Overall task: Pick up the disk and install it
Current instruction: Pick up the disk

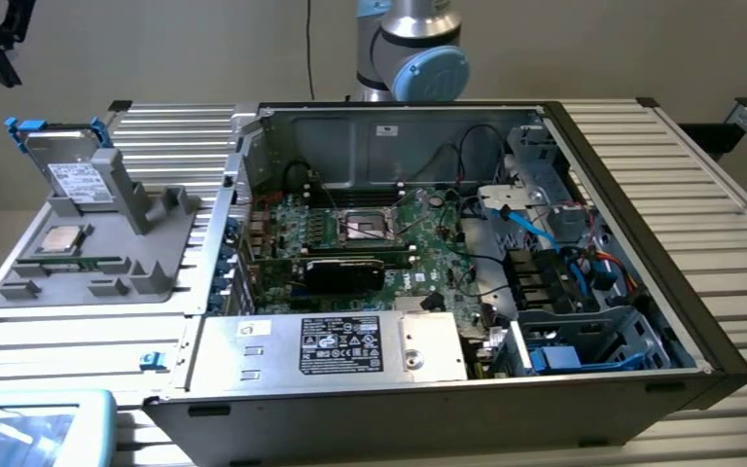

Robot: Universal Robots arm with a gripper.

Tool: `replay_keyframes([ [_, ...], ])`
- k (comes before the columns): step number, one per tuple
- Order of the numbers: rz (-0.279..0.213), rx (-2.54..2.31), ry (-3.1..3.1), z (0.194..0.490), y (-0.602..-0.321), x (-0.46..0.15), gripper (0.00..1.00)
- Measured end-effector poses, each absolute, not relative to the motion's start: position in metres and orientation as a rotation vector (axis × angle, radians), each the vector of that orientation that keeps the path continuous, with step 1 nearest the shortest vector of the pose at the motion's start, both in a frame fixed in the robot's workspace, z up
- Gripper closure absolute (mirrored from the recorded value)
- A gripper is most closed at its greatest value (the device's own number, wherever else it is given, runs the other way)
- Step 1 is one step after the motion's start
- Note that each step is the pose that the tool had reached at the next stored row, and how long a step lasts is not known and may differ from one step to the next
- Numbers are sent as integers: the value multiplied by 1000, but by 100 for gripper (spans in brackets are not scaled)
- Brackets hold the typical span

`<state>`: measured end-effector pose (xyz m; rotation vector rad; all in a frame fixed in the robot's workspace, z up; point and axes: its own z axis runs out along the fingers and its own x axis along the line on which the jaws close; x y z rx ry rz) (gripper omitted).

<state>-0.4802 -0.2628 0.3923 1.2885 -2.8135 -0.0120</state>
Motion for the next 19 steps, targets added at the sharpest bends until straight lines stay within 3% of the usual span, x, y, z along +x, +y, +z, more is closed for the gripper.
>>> replay_keyframes([
  [19,12,1758,-2562,392,-263,-480,89],
])
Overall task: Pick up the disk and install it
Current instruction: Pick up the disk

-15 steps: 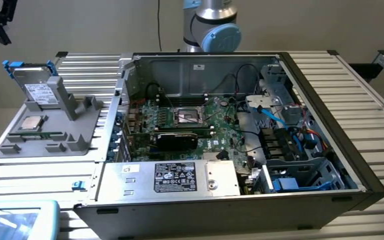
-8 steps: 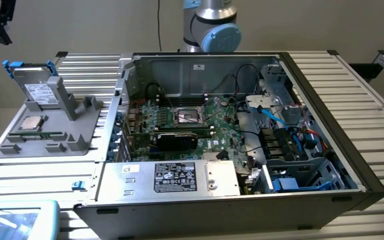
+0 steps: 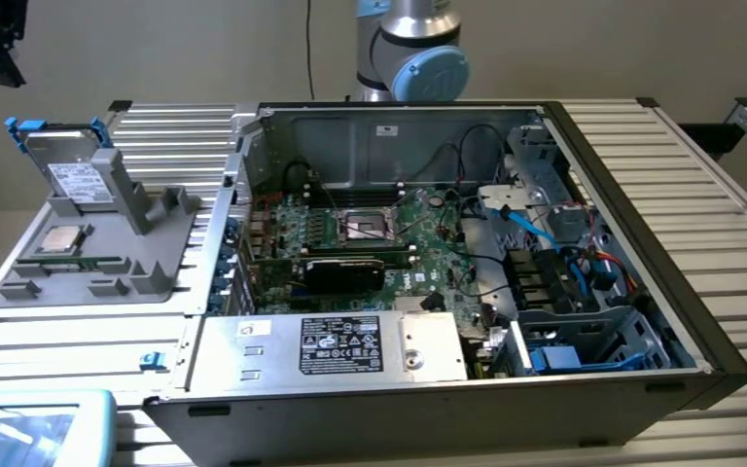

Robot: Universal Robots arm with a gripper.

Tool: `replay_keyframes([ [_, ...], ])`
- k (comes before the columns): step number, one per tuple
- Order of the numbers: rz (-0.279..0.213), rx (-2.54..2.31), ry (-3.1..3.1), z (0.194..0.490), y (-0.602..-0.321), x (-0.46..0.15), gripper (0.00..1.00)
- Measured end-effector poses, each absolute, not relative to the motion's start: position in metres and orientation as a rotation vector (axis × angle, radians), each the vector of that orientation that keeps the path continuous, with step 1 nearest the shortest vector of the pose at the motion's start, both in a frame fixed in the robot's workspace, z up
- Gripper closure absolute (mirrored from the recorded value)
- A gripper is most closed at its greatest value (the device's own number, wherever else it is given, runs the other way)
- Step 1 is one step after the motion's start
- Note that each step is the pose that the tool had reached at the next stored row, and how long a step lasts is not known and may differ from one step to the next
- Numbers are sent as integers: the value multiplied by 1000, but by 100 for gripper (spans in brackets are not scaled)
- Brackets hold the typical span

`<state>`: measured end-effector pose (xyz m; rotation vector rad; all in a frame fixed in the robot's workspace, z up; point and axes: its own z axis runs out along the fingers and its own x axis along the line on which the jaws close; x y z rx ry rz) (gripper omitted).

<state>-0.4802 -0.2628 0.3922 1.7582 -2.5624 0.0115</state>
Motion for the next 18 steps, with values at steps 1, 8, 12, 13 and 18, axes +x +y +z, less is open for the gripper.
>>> replay_keyframes([
  [1,14,1780,-2549,392,-263,-480,89],
  [8,36,1872,-2507,392,-262,-480,89],
  [12,37,1884,-2500,392,-261,-480,89],
  [13,37,1884,-2500,392,-261,-480,89],
  [18,37,1884,-2500,392,-261,-480,88],
])
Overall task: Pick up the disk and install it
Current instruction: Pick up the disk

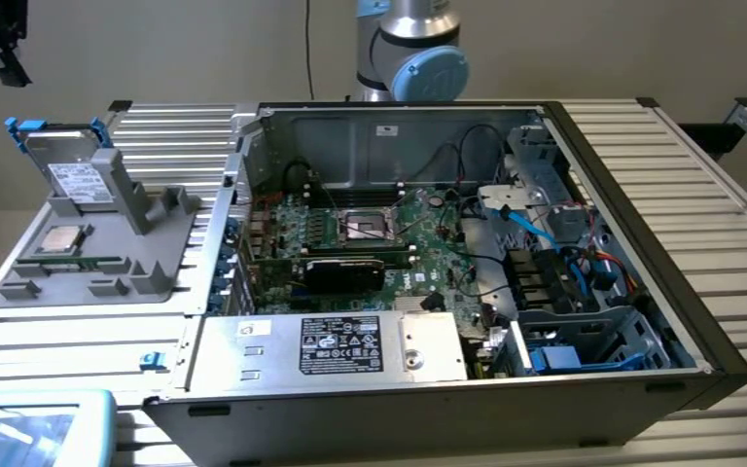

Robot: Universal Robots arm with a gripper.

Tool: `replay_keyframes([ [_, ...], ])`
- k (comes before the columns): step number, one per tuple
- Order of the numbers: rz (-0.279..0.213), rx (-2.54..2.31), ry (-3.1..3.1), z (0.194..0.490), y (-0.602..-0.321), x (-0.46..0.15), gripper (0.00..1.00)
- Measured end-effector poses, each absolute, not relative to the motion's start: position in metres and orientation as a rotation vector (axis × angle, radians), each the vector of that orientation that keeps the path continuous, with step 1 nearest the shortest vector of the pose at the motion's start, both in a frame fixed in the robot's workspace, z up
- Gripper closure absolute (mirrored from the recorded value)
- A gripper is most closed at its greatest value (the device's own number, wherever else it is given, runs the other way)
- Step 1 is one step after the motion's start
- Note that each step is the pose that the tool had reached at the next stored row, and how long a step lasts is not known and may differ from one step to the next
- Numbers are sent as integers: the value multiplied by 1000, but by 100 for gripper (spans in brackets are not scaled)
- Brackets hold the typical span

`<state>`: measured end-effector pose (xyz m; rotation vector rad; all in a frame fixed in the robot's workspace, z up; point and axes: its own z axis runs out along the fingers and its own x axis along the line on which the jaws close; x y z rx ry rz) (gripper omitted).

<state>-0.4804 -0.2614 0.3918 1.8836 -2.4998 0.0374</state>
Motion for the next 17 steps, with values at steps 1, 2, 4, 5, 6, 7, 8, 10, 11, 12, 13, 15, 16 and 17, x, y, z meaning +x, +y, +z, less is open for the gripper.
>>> replay_keyframes([
  [1,37,1884,-2500,392,-261,-480,88],
  [2,37,1884,-2500,392,-261,-480,82],
  [4,37,1884,-2500,392,-261,-481,69],
  [5,37,1884,-2500,392,-261,-481,69],
  [6,37,1884,-2499,392,-261,-481,64],
  [7,37,1885,-2499,392,-261,-481,58],
  [8,37,1886,-2498,391,-261,-482,58],
  [10,38,1891,-2494,391,-261,-483,52],
  [11,38,1898,-2489,389,-261,-484,45],
  [12,38,1906,-2482,388,-261,-484,45],
  [13,38,1920,-2471,387,-261,-484,45],
  [15,39,1966,-2436,384,-261,-484,45],
  [16,39,1988,-2419,383,-261,-485,45],
  [17,39,2010,-2400,382,-261,-485,45],
])
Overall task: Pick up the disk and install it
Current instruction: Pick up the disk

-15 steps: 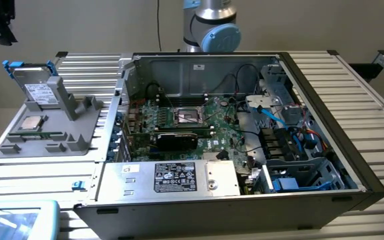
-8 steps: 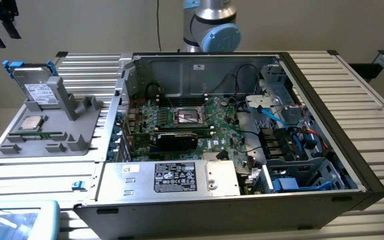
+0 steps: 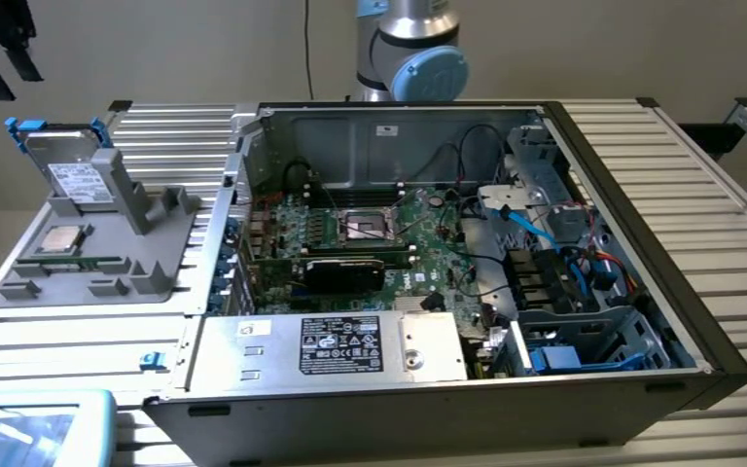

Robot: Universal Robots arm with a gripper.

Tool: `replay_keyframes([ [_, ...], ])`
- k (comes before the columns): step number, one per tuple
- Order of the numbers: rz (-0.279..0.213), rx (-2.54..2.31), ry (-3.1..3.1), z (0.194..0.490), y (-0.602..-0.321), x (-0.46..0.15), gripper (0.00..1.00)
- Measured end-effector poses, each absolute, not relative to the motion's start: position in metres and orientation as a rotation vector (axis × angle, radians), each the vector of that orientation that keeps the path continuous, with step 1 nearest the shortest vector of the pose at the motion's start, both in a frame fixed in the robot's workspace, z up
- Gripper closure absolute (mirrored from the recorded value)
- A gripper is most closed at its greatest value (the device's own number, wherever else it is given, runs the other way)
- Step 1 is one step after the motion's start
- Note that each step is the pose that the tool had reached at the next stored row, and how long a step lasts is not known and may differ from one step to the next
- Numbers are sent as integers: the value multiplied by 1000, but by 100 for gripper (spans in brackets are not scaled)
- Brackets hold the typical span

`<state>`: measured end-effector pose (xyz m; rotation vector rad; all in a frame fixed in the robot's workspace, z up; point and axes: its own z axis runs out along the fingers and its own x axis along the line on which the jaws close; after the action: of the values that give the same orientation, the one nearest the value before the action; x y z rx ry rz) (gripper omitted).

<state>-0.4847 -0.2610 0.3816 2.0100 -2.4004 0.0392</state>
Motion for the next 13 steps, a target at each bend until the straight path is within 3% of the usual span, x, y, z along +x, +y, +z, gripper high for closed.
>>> replay_keyframes([
  [10,41,2127,-2300,366,-260,-493,45],
  [12,41,2147,-2282,363,-259,-493,44],
  [13,41,2154,-2275,361,-259,-493,37],
])
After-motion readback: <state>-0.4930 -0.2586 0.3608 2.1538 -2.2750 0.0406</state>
